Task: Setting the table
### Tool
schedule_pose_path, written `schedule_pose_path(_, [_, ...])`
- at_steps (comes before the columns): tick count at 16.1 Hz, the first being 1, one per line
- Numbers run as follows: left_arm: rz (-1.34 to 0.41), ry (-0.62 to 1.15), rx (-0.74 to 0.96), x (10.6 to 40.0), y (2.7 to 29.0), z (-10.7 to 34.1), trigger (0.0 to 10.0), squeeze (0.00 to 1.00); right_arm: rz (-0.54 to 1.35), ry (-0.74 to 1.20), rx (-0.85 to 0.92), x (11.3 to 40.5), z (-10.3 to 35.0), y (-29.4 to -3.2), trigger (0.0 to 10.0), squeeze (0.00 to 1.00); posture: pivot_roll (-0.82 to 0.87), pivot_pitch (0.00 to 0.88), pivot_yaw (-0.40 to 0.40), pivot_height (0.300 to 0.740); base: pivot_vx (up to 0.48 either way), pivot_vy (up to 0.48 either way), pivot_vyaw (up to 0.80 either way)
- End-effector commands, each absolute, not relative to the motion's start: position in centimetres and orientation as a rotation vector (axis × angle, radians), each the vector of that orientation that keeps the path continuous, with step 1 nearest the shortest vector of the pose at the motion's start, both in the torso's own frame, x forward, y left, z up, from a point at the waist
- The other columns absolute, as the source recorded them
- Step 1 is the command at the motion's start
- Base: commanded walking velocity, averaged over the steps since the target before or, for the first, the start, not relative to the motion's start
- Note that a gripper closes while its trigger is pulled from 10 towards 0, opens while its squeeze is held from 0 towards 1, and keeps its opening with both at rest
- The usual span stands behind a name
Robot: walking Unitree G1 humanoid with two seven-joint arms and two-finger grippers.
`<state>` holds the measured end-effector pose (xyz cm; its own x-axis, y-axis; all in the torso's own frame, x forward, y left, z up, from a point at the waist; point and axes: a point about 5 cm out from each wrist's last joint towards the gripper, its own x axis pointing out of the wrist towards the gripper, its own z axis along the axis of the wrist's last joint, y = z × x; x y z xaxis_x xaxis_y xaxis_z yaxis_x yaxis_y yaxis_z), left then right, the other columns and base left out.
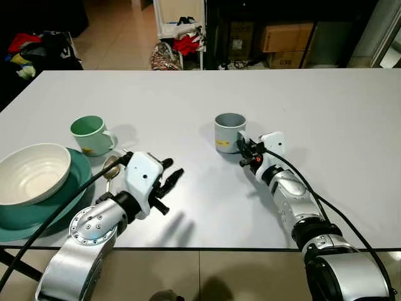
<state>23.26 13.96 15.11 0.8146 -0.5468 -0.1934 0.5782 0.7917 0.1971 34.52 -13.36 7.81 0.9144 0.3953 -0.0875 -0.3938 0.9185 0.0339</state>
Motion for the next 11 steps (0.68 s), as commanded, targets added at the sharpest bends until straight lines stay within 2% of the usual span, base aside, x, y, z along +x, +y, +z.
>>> schedule_pose_path(1, [-0.62,0.137,0.259,23.1,13.9,15.2,10.0,0.0,0.403,0.093,0.018,34.6,7.9,-13.6,10.0,1.0,0.17,0.0,0.043,0.74,0.0,0.0,0.0])
schedule_pose_path(8, [-0.616,0.115,0.227,23.6,14.0,15.8,10.0,0.0,0.484,-0.044,0.082,32.7,8.4,-14.7,10.0,1.0,0.14,0.0,0.067,0.74,0.0,0.0,0.0])
schedule_pose_path(11, [-0.581,0.099,0.177,23.7,14.7,16.1,10.0,0.0,0.527,-0.063,0.137,27.9,9.8,-16.1,10.0,1.0,0.1,0.0,0.079,0.74,0.0,0.0,0.0])
